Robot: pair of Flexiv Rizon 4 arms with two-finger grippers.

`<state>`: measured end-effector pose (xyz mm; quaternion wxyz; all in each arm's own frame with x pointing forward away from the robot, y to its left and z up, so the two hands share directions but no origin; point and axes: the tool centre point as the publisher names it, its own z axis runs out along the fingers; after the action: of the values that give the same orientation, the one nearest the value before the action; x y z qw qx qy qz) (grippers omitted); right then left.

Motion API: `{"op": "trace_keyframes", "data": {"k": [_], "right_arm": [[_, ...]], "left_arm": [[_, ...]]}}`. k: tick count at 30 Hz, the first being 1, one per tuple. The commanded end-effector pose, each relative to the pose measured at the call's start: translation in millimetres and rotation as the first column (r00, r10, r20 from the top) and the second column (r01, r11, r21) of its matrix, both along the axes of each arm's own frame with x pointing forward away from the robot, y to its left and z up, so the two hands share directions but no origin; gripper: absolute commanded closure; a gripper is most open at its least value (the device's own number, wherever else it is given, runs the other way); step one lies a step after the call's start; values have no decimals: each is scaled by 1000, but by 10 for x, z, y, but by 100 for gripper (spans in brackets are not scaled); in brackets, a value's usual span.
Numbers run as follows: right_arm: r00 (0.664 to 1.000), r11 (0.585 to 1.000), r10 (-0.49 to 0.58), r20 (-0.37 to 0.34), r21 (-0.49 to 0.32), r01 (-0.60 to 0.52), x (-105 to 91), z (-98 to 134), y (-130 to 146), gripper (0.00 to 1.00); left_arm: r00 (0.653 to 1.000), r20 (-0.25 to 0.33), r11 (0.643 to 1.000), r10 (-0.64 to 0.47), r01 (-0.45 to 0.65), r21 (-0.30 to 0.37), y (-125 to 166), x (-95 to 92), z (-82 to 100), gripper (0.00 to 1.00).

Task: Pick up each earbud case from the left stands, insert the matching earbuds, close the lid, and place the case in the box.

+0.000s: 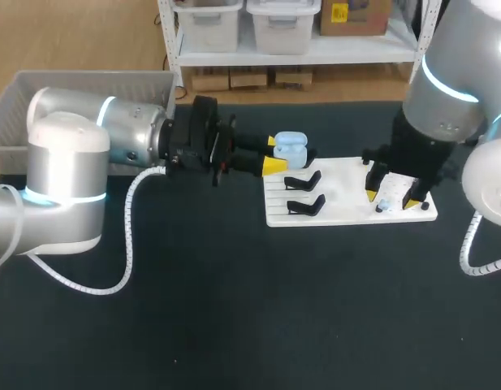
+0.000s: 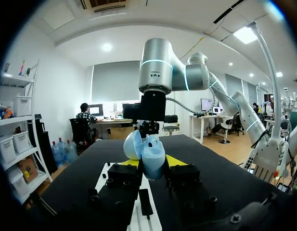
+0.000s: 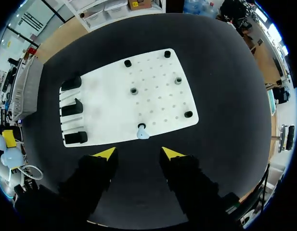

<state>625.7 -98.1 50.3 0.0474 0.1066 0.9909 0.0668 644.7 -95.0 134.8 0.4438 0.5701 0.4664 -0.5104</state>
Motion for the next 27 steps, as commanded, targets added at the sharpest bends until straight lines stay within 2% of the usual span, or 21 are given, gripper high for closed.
{"op": "trace_keyframes", "data": {"k": [1,12,20,27], "right_arm": [[1000,1000,-4,-5,-1,4,73,-131,-31,51],[1000,1000,-14,-9,13,14,62,-246,-63,56],[1000,1000,-10,18,19,9,123,-280,-26,65],[1000,1000,-22,21,10,22,175,-303,-76,67]], "left_arm": [[1000,3,1000,5,-5,-3,1,-14,-9,100],[1000,3,1000,5,-5,-3,1,-14,-9,100],[1000,3,1000,5,-5,-3,1,-14,-9,100],[1000,3,1000,5,-5,-3,1,-14,-9,100]]}}
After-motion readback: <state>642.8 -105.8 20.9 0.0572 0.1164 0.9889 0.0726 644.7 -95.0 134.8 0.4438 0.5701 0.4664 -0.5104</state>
